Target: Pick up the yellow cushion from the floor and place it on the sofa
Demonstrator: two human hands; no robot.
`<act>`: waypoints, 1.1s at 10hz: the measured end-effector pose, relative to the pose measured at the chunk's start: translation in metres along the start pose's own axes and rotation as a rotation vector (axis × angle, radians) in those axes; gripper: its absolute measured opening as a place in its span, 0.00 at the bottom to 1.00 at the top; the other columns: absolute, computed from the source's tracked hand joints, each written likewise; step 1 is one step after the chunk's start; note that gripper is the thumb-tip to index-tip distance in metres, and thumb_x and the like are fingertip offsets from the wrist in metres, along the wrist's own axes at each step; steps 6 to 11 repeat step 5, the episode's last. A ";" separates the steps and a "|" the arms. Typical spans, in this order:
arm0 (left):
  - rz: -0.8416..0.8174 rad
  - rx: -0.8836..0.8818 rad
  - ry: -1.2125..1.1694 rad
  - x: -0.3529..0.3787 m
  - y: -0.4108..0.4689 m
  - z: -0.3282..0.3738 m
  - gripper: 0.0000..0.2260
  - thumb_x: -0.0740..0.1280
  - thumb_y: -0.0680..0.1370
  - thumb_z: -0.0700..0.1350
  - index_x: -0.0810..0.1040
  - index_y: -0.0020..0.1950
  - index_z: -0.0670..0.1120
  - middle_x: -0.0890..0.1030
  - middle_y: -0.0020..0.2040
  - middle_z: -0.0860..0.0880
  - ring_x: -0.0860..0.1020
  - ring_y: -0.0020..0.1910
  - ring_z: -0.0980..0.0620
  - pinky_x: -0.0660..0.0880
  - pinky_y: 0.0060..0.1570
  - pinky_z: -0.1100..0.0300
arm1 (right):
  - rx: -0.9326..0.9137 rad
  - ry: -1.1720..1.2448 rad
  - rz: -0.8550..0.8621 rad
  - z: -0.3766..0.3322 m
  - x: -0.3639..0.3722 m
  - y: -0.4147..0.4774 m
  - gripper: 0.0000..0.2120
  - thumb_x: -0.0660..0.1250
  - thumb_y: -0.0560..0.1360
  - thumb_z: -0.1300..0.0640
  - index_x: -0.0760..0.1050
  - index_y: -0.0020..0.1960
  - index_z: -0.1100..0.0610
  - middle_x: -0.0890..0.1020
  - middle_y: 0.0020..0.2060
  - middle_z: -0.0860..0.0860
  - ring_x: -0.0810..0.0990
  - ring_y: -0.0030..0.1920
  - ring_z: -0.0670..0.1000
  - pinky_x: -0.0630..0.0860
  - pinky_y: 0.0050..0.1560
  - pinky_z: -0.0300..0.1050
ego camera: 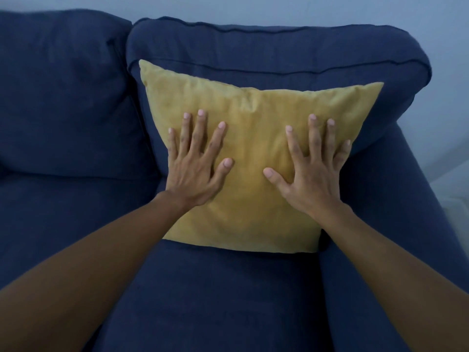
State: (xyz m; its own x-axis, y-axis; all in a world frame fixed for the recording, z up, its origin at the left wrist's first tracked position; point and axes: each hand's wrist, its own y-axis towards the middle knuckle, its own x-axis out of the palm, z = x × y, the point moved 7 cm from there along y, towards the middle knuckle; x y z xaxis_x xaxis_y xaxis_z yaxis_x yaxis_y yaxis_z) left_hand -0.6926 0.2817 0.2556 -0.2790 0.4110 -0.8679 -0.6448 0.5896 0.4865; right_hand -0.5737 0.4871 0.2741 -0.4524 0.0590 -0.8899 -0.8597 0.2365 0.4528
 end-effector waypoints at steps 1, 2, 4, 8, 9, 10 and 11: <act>0.050 0.127 0.062 0.003 -0.002 0.020 0.32 0.45 0.84 0.65 0.47 0.85 0.53 0.44 0.85 0.44 0.44 0.84 0.39 0.41 0.79 0.34 | -0.145 -0.021 0.071 -0.022 0.001 -0.003 0.44 0.52 0.76 0.24 0.51 0.83 0.46 0.47 0.83 0.58 0.42 0.81 0.65 0.39 0.73 0.75; 0.005 0.113 0.055 0.013 0.004 0.021 0.31 0.45 0.84 0.65 0.48 0.85 0.53 0.46 0.85 0.43 0.44 0.84 0.39 0.41 0.79 0.34 | -0.155 -0.066 0.027 -0.028 0.013 -0.002 0.42 0.51 0.76 0.24 0.52 0.83 0.46 0.49 0.83 0.57 0.43 0.81 0.65 0.40 0.72 0.76; -0.035 0.084 0.047 0.003 0.004 0.025 0.31 0.45 0.85 0.64 0.49 0.85 0.52 0.48 0.85 0.40 0.46 0.84 0.37 0.41 0.79 0.34 | -0.154 -0.065 -0.016 -0.030 0.006 0.002 0.42 0.50 0.77 0.24 0.51 0.83 0.46 0.49 0.83 0.57 0.43 0.81 0.65 0.39 0.72 0.75; 0.037 0.056 -0.045 -0.019 -0.021 0.025 0.30 0.46 0.85 0.63 0.48 0.85 0.53 0.45 0.85 0.43 0.44 0.84 0.39 0.42 0.79 0.34 | -0.105 0.058 0.089 -0.027 -0.025 -0.009 0.41 0.52 0.78 0.26 0.50 0.83 0.47 0.48 0.82 0.58 0.43 0.81 0.64 0.37 0.73 0.73; 0.037 0.056 -0.045 -0.019 -0.021 0.025 0.30 0.46 0.85 0.63 0.48 0.85 0.53 0.45 0.85 0.43 0.44 0.84 0.39 0.42 0.79 0.34 | -0.105 0.058 0.089 -0.027 -0.025 -0.009 0.41 0.52 0.78 0.26 0.50 0.83 0.47 0.48 0.82 0.58 0.43 0.81 0.64 0.37 0.73 0.73; 0.037 0.056 -0.045 -0.019 -0.021 0.025 0.30 0.46 0.85 0.63 0.48 0.85 0.53 0.45 0.85 0.43 0.44 0.84 0.39 0.42 0.79 0.34 | -0.105 0.058 0.089 -0.027 -0.025 -0.009 0.41 0.52 0.78 0.26 0.50 0.83 0.47 0.48 0.82 0.58 0.43 0.81 0.64 0.37 0.73 0.73; 0.037 0.056 -0.045 -0.019 -0.021 0.025 0.30 0.46 0.85 0.63 0.48 0.85 0.53 0.45 0.85 0.43 0.44 0.84 0.39 0.42 0.79 0.34 | -0.105 0.058 0.089 -0.027 -0.025 -0.009 0.41 0.52 0.78 0.26 0.50 0.83 0.47 0.48 0.82 0.58 0.43 0.81 0.64 0.37 0.73 0.73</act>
